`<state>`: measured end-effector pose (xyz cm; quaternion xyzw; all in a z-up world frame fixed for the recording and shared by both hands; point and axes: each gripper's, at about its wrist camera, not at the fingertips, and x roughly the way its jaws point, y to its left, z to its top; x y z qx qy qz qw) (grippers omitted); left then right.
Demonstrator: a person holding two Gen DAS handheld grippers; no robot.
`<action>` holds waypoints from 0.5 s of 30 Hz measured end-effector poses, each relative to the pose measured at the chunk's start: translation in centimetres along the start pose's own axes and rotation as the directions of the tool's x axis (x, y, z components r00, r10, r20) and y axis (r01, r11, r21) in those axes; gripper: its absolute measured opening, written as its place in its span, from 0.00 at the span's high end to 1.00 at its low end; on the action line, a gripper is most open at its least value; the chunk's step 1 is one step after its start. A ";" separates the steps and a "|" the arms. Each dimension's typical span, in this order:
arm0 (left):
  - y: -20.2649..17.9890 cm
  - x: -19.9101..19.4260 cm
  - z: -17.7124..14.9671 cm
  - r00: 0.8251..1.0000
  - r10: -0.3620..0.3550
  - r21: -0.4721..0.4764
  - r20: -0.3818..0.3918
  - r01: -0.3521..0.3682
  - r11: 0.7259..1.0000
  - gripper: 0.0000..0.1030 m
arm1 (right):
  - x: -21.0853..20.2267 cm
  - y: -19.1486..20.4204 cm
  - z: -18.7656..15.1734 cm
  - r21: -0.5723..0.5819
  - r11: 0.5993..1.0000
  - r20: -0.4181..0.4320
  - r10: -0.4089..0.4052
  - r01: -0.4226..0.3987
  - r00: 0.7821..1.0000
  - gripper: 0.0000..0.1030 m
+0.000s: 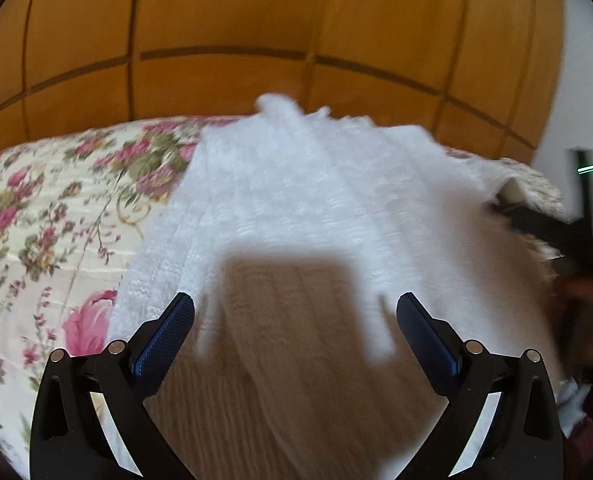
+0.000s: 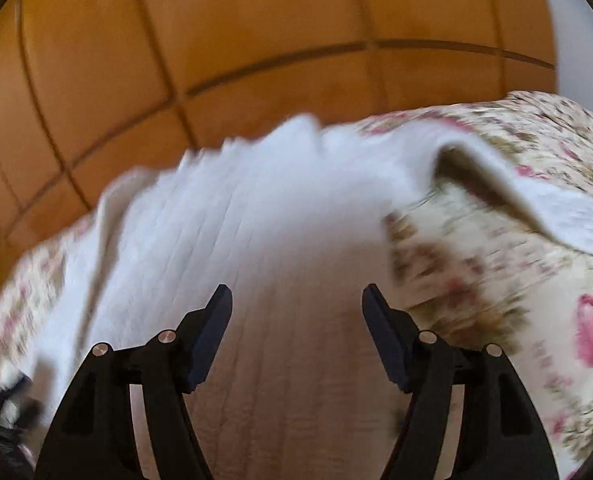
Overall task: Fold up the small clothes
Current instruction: 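Fold the held sleeve across the cardigan body and open the right gripper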
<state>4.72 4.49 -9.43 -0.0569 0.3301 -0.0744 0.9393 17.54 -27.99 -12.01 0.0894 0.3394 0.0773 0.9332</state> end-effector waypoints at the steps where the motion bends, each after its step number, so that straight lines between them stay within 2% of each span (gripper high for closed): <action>1: -0.3 -0.7 0.1 1.000 -0.025 0.012 0.004 0.025 1.000 0.03 | 1.1 0.5 -0.6 -0.044 0.998 -0.025 -0.036 0.035 0.999 0.33; 3: -1.4 -2.2 0.1 0.996 -0.093 0.061 0.008 0.092 0.994 0.03 | 1.3 0.6 -0.4 -0.036 0.999 -0.029 -0.042 0.041 0.999 0.32; 6: -3.2 -2.8 -0.6 0.988 -0.147 0.145 -0.051 0.153 0.977 0.03 | 1.2 1.0 -0.6 -0.037 0.998 -0.030 -0.047 0.046 0.998 0.32; 9: -4.3 -1.6 -1.9 0.983 -0.137 0.209 -0.122 0.160 0.965 0.03 | 1.2 1.0 -0.6 -0.044 0.998 -0.029 -0.054 0.053 0.998 0.30; 10: -4.7 -0.8 -2.4 0.981 -0.117 0.231 -0.154 0.150 0.961 0.07 | 1.3 1.1 -0.5 -0.050 0.997 -0.028 -0.061 0.059 0.998 0.30; 11: -4.9 -0.4 -2.9 0.981 -0.102 0.247 -0.163 0.140 0.959 0.12 | 1.1 1.2 -0.8 -0.054 0.997 -0.027 -0.065 0.064 0.998 0.29; 13: -5.3 -0.1 -3.6 0.987 -0.063 0.287 -0.151 0.105 0.952 0.34 | 1.0 1.4 -1.0 -0.060 0.996 -0.026 -0.072 0.070 0.997 0.28; 14: -5.3 -0.3 -3.5 0.986 -0.086 0.292 -0.146 0.126 0.948 0.44 | 1.0 1.4 -1.1 -0.062 0.996 -0.025 -0.073 0.072 0.997 0.27; 15: -5.1 -0.7 -3.3 0.982 -0.110 0.282 -0.151 0.150 0.948 0.63 | 1.1 1.4 -1.1 -0.062 0.995 -0.024 -0.074 0.072 0.997 0.27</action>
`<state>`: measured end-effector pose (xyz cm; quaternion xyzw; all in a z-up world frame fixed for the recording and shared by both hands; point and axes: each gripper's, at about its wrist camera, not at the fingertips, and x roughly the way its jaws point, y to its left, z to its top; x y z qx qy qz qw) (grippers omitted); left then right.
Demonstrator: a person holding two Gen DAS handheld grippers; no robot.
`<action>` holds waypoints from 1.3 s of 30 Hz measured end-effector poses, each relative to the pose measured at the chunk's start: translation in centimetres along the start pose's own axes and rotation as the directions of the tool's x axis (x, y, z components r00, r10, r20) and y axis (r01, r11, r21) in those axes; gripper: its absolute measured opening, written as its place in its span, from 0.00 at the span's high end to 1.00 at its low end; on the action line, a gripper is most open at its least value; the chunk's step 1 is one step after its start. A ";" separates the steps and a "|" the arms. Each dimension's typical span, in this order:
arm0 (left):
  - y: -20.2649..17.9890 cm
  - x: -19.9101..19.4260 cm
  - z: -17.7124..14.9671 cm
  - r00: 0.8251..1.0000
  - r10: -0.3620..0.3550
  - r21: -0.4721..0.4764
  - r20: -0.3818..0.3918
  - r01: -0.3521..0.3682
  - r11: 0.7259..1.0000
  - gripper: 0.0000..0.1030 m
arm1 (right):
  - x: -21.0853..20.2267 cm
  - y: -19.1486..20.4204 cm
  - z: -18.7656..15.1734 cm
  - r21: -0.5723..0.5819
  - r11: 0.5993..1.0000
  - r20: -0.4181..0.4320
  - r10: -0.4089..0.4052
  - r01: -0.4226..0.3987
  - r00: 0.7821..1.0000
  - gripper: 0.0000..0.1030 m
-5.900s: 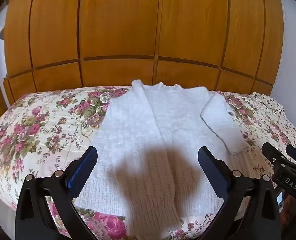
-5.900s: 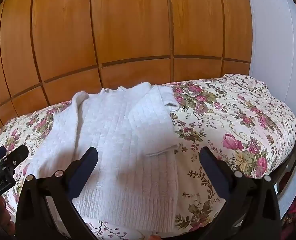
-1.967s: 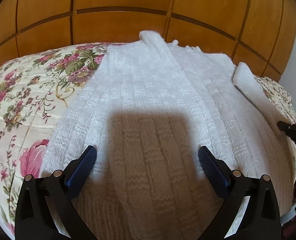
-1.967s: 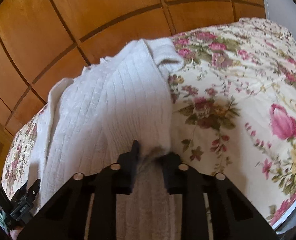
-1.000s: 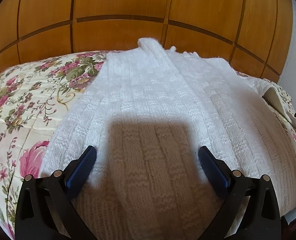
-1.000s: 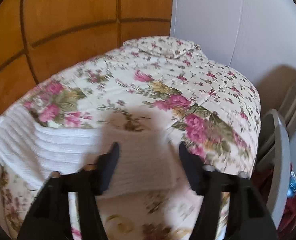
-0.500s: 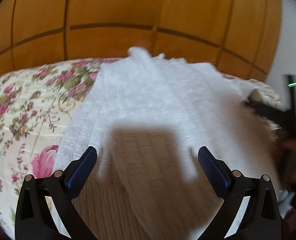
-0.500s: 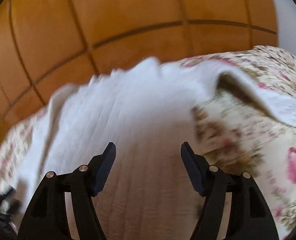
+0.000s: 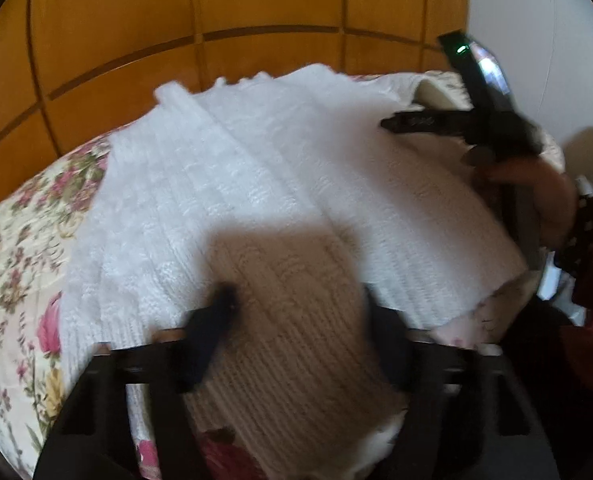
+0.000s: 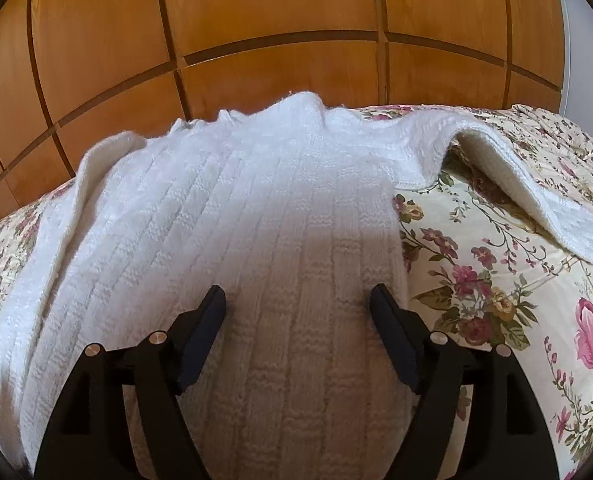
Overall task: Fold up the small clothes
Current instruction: 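Grasp the other sleeve cuff with the left gripper and lift it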
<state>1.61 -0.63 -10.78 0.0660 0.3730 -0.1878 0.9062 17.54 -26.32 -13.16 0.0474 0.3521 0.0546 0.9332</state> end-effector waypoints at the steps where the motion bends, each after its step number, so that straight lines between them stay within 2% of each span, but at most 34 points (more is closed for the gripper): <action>1: 0.3 -0.3 0.3 1.000 -0.011 -0.011 -0.004 0.011 1.000 0.79 | 0.0 0.0 0.0 0.001 1.000 0.001 0.001 -0.001 1.000 0.27; 2: 1.2 -0.8 0.7 0.999 -0.034 -0.038 -0.007 0.034 0.999 0.84 | 0.1 0.0 0.1 0.002 1.000 0.001 0.002 -0.002 1.000 0.27; 5: 4.6 -2.9 2.0 0.990 -0.135 -0.165 0.036 0.139 0.977 0.86 | 0.1 0.0 0.1 0.001 1.000 0.001 0.001 -0.001 1.000 0.27; 7: 7.2 -4.2 3.0 0.986 -0.152 -0.231 0.073 0.165 0.959 0.86 | 0.1 0.0 0.1 0.001 1.000 0.001 0.002 -0.002 1.000 0.27; 9: 10.6 -5.5 4.1 0.986 -0.124 -0.283 0.109 0.151 0.947 0.86 | 0.1 0.0 0.1 0.001 1.000 0.000 0.004 -0.004 1.000 0.26; 12: 15.7 -7.0 5.1 0.990 -0.022 -0.349 0.139 0.070 0.935 0.86 | 0.1 0.0 0.0 0.002 1.000 0.001 0.002 -0.002 1.000 0.26; 15: 20.7 -7.6 6.2 0.985 0.100 -0.388 0.139 -0.038 0.921 0.86 | 0.1 0.0 0.0 0.003 1.000 0.001 0.003 -0.003 1.000 0.26; 18: 25.9 -7.9 6.5 0.974 0.196 -0.450 0.117 -0.124 0.885 0.86 | 0.1 0.0 0.0 0.004 1.000 0.001 0.004 -0.004 1.000 0.25; 22: 32.6 -7.2 6.1 0.950 0.306 -0.525 0.059 -0.232 0.819 0.86 | 0.1 0.2 0.0 0.001 1.000 0.000 0.003 -0.003 1.000 0.25; 27: 39.0 -5.7 4.3 0.900 0.433 -0.604 -0.046 -0.371 0.706 0.86 | 0.3 0.3 0.0 -0.001 1.000 -0.003 0.002 -0.002 1.000 0.24; 29: 40.4 -4.8 3.2 0.882 0.462 -0.625 -0.098 -0.416 0.661 0.80 | 0.4 0.3 0.0 0.000 1.000 -0.005 0.003 -0.003 1.000 0.24; 30: 40.7 -4.5 2.6 0.877 0.466 -0.638 -0.113 -0.424 0.643 0.63 | 0.4 0.4 0.0 -0.001 1.000 -0.005 0.002 -0.002 1.000 0.24; 31: 40.6 -4.4 1.8 0.876 0.467 -0.661 -0.123 -0.423 0.620 0.40 | 0.5 0.3 0.0 -0.001 1.000 -0.005 0.001 -0.001 1.000 0.24; 33: 39.8 -4.9 0.8 0.874 0.476 -0.690 -0.100 -0.406 0.600 0.21 | 0.6 0.3 0.1 -0.002 1.000 -0.005 0.001 -0.001 1.000 0.23; 35: 37.2 -5.9 0.0 0.878 0.479 -0.703 -0.015 -0.349 0.619 0.21 | 0.7 0.3 0.1 -0.002 1.000 -0.005 0.000 0.000 1.000 0.23; 36: 35.6 -6.3 -0.3 0.887 0.460 -0.701 0.032 -0.308 0.643 0.21 | 0.7 0.3 0.1 -0.001 1.000 -0.005 0.001 -0.001 1.000 0.23; 38: 32.0 -6.3 -0.6 0.930 0.344 -0.675 0.125 -0.174 0.717 0.21 | 0.7 0.3 0.0 -0.001 1.000 -0.005 0.001 -0.001 1.000 0.23; 39: 30.2 -5.8 -0.3 0.946 0.293 -0.661 0.141 -0.130 0.739 0.21 | 0.7 0.3 0.0 0.002 1.000 -0.002 0.007 -0.007 1.000 0.23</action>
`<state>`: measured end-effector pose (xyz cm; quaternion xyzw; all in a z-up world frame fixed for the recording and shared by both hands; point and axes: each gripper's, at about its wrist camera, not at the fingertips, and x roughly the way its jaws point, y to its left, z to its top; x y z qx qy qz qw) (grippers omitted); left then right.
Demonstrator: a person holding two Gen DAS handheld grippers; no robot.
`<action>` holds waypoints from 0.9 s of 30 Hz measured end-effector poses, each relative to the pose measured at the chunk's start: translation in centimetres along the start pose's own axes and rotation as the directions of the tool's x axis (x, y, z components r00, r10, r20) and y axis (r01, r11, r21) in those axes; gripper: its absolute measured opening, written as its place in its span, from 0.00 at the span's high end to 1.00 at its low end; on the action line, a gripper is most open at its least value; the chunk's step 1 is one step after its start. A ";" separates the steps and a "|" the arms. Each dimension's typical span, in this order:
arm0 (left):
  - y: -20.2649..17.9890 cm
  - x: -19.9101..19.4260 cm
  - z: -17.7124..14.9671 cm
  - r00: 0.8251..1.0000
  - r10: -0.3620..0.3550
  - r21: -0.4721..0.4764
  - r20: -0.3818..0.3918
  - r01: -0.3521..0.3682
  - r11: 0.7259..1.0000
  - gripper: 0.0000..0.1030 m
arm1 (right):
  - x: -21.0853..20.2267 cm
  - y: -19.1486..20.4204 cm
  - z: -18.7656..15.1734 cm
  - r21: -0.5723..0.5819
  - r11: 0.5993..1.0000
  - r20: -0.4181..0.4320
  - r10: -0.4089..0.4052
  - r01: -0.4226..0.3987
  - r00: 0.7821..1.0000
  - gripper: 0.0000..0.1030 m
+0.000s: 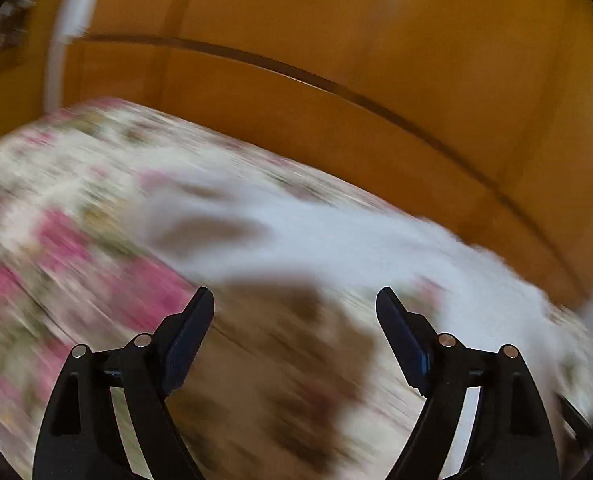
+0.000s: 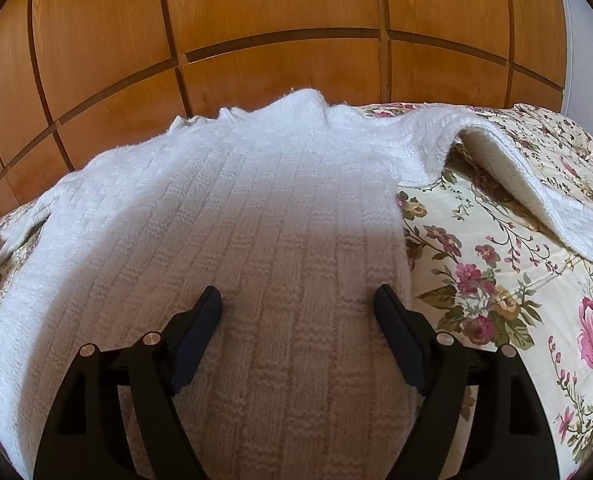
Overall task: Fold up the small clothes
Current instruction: 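Grasp the other sleeve cuff with the left gripper and lift it, then carry the held sleeve across the cardigan body and open the left gripper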
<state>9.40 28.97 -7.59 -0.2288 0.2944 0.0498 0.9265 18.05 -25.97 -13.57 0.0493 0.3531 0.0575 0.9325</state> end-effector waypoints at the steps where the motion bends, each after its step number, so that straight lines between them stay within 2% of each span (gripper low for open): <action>1: -1.9 0.0 -1.7 0.995 -0.077 0.029 -0.056 0.078 0.996 0.21 | -0.1 -0.1 0.0 0.006 1.000 0.004 0.009 -0.009 1.000 0.23; 3: -4.4 0.1 -4.2 0.980 -0.148 0.062 -0.134 0.157 0.986 0.21 | -0.5 -0.6 0.0 0.029 0.999 0.017 0.034 -0.035 0.999 0.24; 6: -7.3 0.0 -8.2 0.942 -0.227 0.059 -0.247 0.249 0.967 0.22 | -2.4 -2.1 -0.2 0.101 0.992 0.048 0.071 -0.076 0.996 0.25; 7: -8.0 -0.2 -9.2 0.939 -0.225 0.066 -0.260 0.250 0.966 0.22 | -3.2 -2.8 -0.5 0.126 0.989 0.049 0.073 -0.078 0.996 0.25; 10: -9.3 -1.2 -10.9 0.950 -0.195 0.151 -0.244 0.236 0.960 0.22 | -5.0 -5.1 -2.0 0.190 0.979 0.022 0.064 -0.067 0.998 0.26; 12: -9.6 -1.7 -11.3 0.942 -0.225 0.137 -0.249 0.264 0.955 0.22 | -5.9 -6.4 -3.2 0.212 0.975 -0.004 0.060 -0.058 0.998 0.35; 14: -9.8 -1.8 -12.0 0.932 -0.252 0.142 -0.262 0.295 0.945 0.24 | -6.8 -7.3 -4.8 0.233 0.964 -0.024 0.135 -0.125 0.991 0.42; 16: -10.0 -1.3 -12.5 0.926 -0.250 0.175 -0.283 0.306 0.936 0.49 | -7.7 -7.1 -5.8 0.214 0.954 -0.016 0.217 -0.208 0.976 0.47; 17: -10.4 -1.2 -12.8 0.916 -0.264 0.168 -0.303 0.324 0.931 0.56 | -8.0 -6.6 -6.3 0.201 0.944 -0.022 0.273 -0.263 0.962 0.52; 18: -10.6 -1.2 -13.3 0.909 -0.276 0.156 -0.313 0.336 0.929 0.70 | -8.0 -6.0 -6.8 0.196 0.929 -0.038 0.326 -0.313 0.945 0.58; 19: -10.8 -0.9 -13.5 0.886 -0.310 0.127 -0.345 0.372 0.920 0.88 | -7.8 -5.4 -7.1 0.194 0.919 -0.062 0.361 -0.344 0.930 0.62; 20: -10.7 -0.7 -13.5 0.869 -0.333 0.101 -0.366 0.393 0.914 0.90 | -7.7 -5.0 -7.4 0.187 0.919 -0.079 0.367 -0.348 0.927 0.74; 21: -10.7 -1.0 -13.6 0.869 -0.334 0.097 -0.365 0.392 0.915 0.91 | -7.6 -4.5 -7.5 0.176 0.923 -0.095 0.361 -0.341 0.928 0.89; 22: -10.8 -1.4 -13.6 0.868 -0.336 0.094 -0.365 0.393 0.915 0.92 | -7.7 -4.4 -7.3 0.187 0.917 -0.106 0.375 -0.352 0.921 0.89; 24: -10.5 -2.8 -13.2 0.864 -0.357 0.083 -0.357 0.409 0.909 0.94 | -8.5 -5.2 -6.5 0.223 0.901 -0.076 0.395 -0.371 0.915 0.91; 27: -10.5 -6.5 -12.6 0.868 -0.364 0.132 -0.337 0.426 0.895 0.96 | -10.7 -6.5 -5.5 0.209 0.907 -0.022 0.378 -0.365 0.926 0.91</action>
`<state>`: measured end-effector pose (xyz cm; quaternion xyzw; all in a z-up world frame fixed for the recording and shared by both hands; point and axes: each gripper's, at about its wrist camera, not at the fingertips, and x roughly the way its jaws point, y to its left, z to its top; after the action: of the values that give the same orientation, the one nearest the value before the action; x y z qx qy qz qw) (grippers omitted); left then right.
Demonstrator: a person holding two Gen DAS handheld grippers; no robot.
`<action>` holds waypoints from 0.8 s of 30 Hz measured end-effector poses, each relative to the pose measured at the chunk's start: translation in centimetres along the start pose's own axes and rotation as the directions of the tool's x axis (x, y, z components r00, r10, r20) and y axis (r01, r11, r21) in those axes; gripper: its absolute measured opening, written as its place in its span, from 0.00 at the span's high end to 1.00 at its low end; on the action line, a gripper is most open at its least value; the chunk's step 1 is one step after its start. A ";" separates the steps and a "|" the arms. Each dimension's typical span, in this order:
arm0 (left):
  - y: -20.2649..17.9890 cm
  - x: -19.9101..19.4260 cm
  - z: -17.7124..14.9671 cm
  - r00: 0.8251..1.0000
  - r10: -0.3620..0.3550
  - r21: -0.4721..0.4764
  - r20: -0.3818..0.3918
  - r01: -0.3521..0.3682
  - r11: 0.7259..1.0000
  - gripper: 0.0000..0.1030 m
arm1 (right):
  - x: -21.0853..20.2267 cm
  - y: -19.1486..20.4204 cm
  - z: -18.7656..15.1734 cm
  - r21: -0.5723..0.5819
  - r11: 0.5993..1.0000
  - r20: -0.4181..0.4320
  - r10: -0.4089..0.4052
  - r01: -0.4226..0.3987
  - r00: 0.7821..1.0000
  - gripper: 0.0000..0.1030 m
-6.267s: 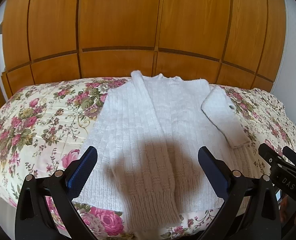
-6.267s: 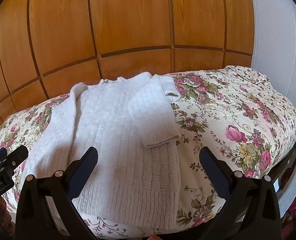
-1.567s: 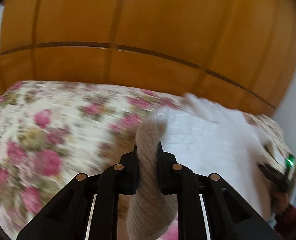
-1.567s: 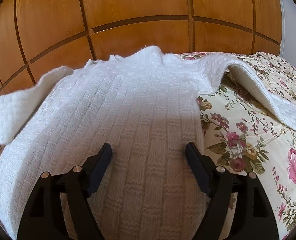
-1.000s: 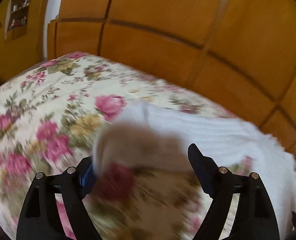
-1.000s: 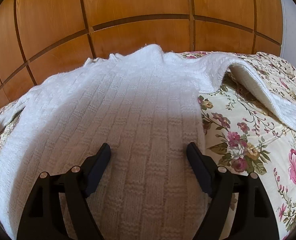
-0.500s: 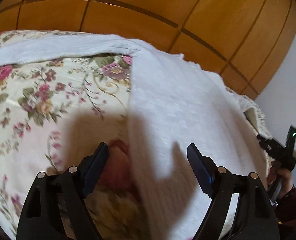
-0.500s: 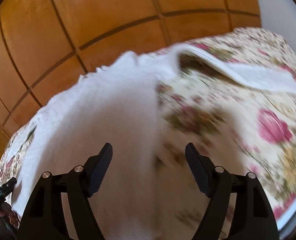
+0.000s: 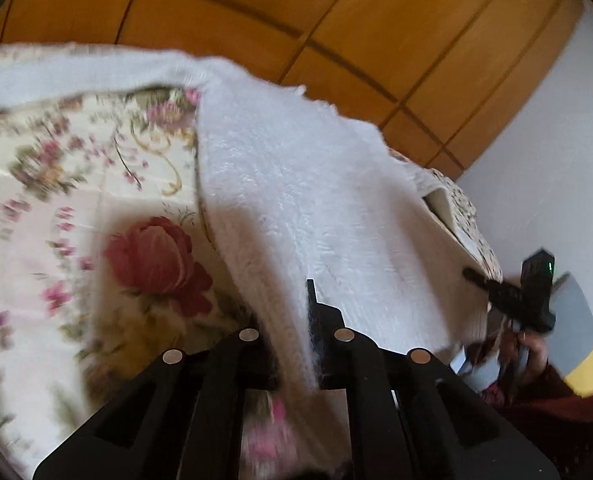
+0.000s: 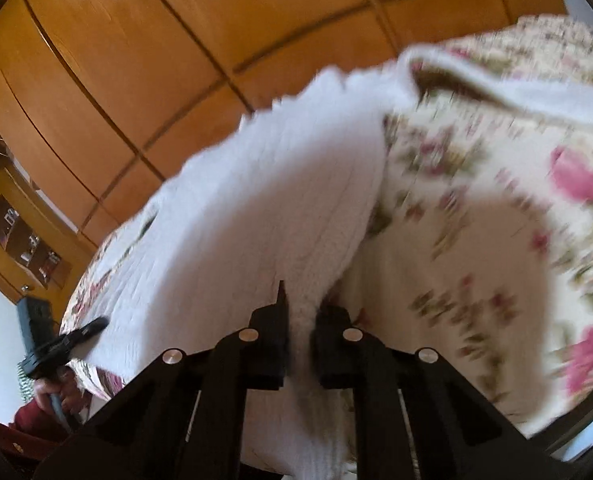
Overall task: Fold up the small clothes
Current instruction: 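Carry the held sleeve across the cardigan body and open the left gripper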
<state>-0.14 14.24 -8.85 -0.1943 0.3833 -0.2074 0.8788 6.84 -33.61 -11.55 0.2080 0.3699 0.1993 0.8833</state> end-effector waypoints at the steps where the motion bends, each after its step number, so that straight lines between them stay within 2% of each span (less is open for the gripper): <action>1: -0.3 -0.7 -0.2 1.000 -0.001 0.009 0.000 0.001 1.000 0.96 | -1.0 -0.1 0.2 0.002 1.000 0.008 0.013 -0.013 1.000 0.91; 3: -0.8 -2.2 -1.1 1.000 -0.011 0.010 -0.007 0.011 1.000 0.96 | -2.5 0.0 0.0 -0.012 0.999 0.015 0.032 -0.032 0.999 0.92; 5: -1.0 -1.9 -2.2 0.999 0.000 0.025 -0.036 0.001 1.000 0.96 | -2.8 0.3 -0.7 -0.052 0.999 -0.004 0.004 -0.004 1.000 0.92; 8: -0.5 0.6 -3.7 0.993 0.076 0.065 -0.094 -0.070 0.995 0.95 | -1.2 -0.2 -2.4 -0.074 0.996 -0.081 -0.055 0.049 0.995 0.90; 9: -0.2 0.9 -4.0 0.992 0.071 0.057 -0.100 -0.066 0.996 0.95 | -0.1 -0.7 -2.8 -0.071 0.994 -0.114 -0.095 0.087 0.989 0.84; 10: 0.1 1.0 -3.9 0.994 0.058 0.035 -0.088 -0.055 0.998 0.90 | 0.4 -0.9 -3.0 -0.073 0.992 -0.125 -0.110 0.101 0.986 0.84; 11: 0.4 0.7 -3.8 0.996 0.038 0.014 -0.083 -0.037 0.999 0.86 | 0.5 -0.8 -2.9 -0.078 0.992 -0.117 -0.111 0.103 0.987 0.78; 12: 0.6 0.4 -3.4 0.997 0.009 -0.005 -0.078 -0.009 1.000 0.71 | 0.3 -0.6 -2.6 -0.082 0.991 -0.104 -0.116 0.108 0.988 0.61; 13: 0.7 -0.2 -3.2 0.998 -0.009 -0.012 -0.064 0.008 1.000 0.50 | -0.2 0.0 -1.9 -0.102 0.985 -0.065 -0.143 0.136 0.988 0.52; 14: 0.9 -1.1 -2.7 1.000 -0.019 -0.011 -0.021 0.018 1.000 0.41 | -0.9 0.9 -1.2 -0.136 0.975 0.003 -0.180 0.179 0.984 0.42; 15: 1.2 -1.9 -2.3 1.000 -0.015 -0.010 0.023 0.015 1.000 0.33 | -1.4 1.5 -0.7 -0.162 0.965 0.050 -0.198 0.204 0.979 0.42; 17: 2.5 -3.1 -0.8 0.996 0.018 -0.041 0.085 -0.014 0.999 0.33 | -1.1 3.4 1.2 -0.227 0.938 0.127 -0.237 0.261 0.963 0.42; 20: 5.6 -4.0 1.3 0.985 0.087 -0.168 0.152 -0.061 0.984 0.33 | 1.4 5.1 3.4 -0.257 0.925 0.137 -0.252 0.280 0.958 0.42; 23: 9.5 -4.8 3.7 0.959 0.167 -0.331 0.229 -0.085 0.940 0.30 | 5.9 6.1 5.1 -0.291 0.912 0.103 -0.272 0.291 0.957 0.42; 24: 10.9 -5.1 4.4 0.949 0.194 -0.390 0.250 -0.084 0.917 0.29 | 6.7 6.1 5.3 -0.296 0.907 0.098 -0.284 0.301 0.954 0.42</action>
<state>2.40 26.76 -8.52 -0.3581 0.2990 -0.0368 0.8837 13.93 -26.29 -8.84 0.0153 0.3380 0.1143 0.9341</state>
